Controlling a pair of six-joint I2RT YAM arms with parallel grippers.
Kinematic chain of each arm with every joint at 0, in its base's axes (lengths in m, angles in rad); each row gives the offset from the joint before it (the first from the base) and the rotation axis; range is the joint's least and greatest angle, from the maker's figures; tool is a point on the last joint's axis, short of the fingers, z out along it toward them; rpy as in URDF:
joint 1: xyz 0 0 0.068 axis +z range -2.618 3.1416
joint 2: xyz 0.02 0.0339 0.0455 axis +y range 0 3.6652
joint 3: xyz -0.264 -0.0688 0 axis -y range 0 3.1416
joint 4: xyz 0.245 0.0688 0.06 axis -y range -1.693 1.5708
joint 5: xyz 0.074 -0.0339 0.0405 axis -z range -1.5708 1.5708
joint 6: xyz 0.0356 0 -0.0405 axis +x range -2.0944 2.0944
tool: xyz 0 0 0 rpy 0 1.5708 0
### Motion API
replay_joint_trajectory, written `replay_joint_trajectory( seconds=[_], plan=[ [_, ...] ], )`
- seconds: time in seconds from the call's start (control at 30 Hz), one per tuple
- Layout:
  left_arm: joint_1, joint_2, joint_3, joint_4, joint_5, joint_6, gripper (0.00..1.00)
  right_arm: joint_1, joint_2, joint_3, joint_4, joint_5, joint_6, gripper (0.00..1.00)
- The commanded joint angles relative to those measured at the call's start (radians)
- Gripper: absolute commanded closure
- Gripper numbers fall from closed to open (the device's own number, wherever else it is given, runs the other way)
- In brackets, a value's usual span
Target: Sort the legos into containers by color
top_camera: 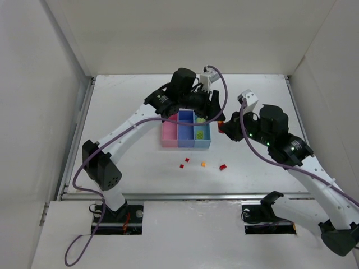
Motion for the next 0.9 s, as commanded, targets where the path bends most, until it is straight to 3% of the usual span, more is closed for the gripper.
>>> replay_joint_trajectory(
  seconds=[0.0, 0.13, 0.23, 0.33, 0.37, 0.47, 0.7, 0.87],
  plan=[
    [0.002, -0.005, 0.019, -0.008, -0.010, 0.017, 0.57, 0.014, -0.007, 0.015, 0.071, 0.010, 0.007, 1.00],
    [0.002, -0.005, 0.019, -0.008, -0.010, 0.017, 0.74, 0.014, -0.007, 0.015, 0.071, 0.030, 0.007, 1.00],
    [0.002, -0.014, 0.019, -0.008, -0.010, 0.017, 0.74, 0.014, -0.007, 0.015, 0.062, 0.039, 0.007, 1.00],
    [0.002, -0.015, 0.019, -0.017, 0.014, 0.026, 0.51, 0.014, 0.026, 0.027, 0.025, 0.070, 0.016, 1.00],
    [0.002, -0.025, 0.019, -0.017, 0.014, 0.026, 0.49, 0.014, 0.045, 0.036, 0.014, 0.081, 0.016, 1.00],
    [0.012, -0.034, 0.019, -0.026, 0.004, 0.026, 0.49, 0.014, 0.045, 0.036, 0.004, 0.081, 0.016, 1.00],
    [0.012, -0.025, 0.009, -0.026, 0.023, 0.026, 0.65, 0.014, 0.036, 0.036, 0.028, 0.070, 0.016, 1.00],
    [0.012, -0.016, -0.012, -0.026, 0.051, 0.014, 0.64, 0.014, 0.036, 0.036, 0.028, 0.070, 0.016, 1.00]
  ],
)
